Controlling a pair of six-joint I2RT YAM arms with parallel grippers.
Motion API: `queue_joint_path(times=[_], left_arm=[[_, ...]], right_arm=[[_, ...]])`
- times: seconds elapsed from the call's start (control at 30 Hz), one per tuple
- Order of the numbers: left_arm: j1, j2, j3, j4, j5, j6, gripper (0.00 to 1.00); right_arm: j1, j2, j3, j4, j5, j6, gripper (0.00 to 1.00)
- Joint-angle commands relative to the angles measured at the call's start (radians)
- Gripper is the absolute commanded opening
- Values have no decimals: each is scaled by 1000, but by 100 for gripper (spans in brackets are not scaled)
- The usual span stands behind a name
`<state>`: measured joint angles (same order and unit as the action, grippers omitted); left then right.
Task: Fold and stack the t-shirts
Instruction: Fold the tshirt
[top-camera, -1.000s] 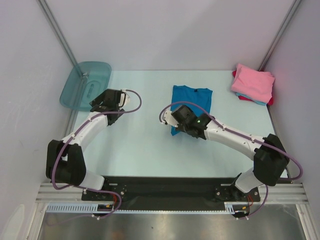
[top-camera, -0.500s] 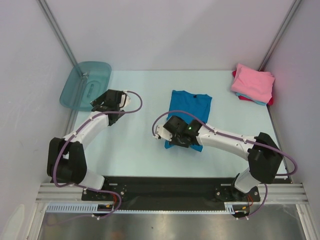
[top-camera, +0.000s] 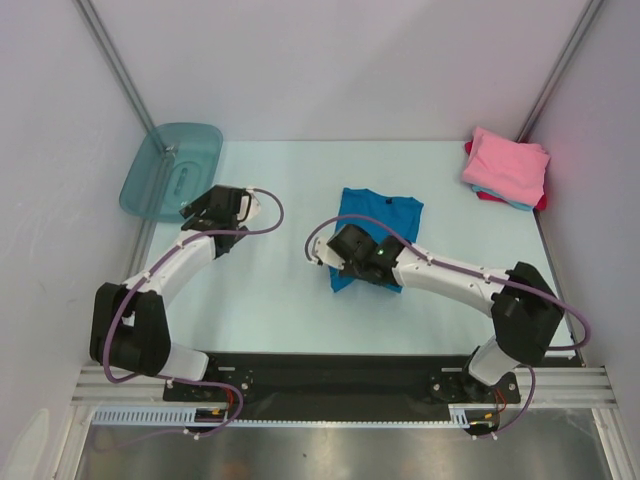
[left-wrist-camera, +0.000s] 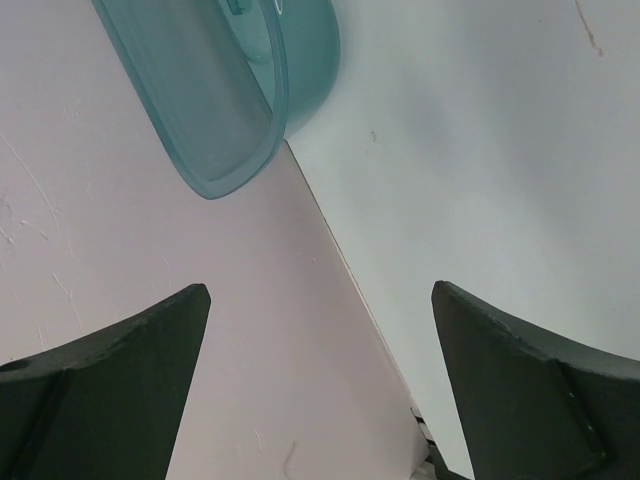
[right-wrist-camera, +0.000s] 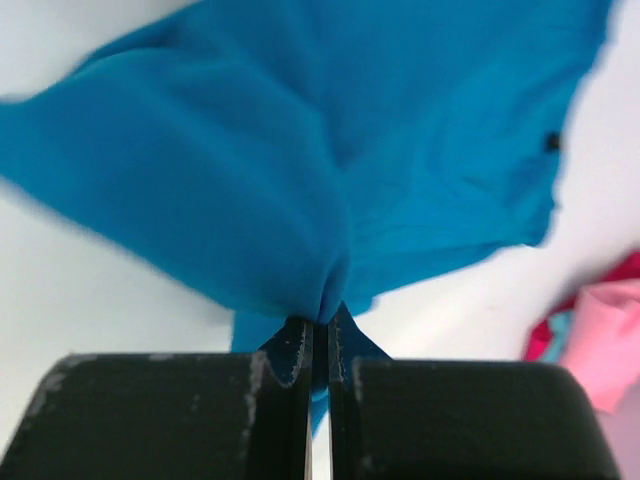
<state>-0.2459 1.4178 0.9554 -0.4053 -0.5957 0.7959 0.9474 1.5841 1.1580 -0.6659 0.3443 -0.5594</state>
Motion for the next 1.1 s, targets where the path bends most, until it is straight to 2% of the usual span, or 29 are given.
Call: queue_joint_path(times=[0.0,0.73,1.07], left_arm=[[-3,-40,2,26,-7,11,100],[-3,9,9,29,4,3,100],[-1,32,11,39,5,2,100]], right_arm=[[-56,29,43,173,157,-95,0],[-249,300,124,655,320,-407,0],[-311,346,134,718,314,-439,0]])
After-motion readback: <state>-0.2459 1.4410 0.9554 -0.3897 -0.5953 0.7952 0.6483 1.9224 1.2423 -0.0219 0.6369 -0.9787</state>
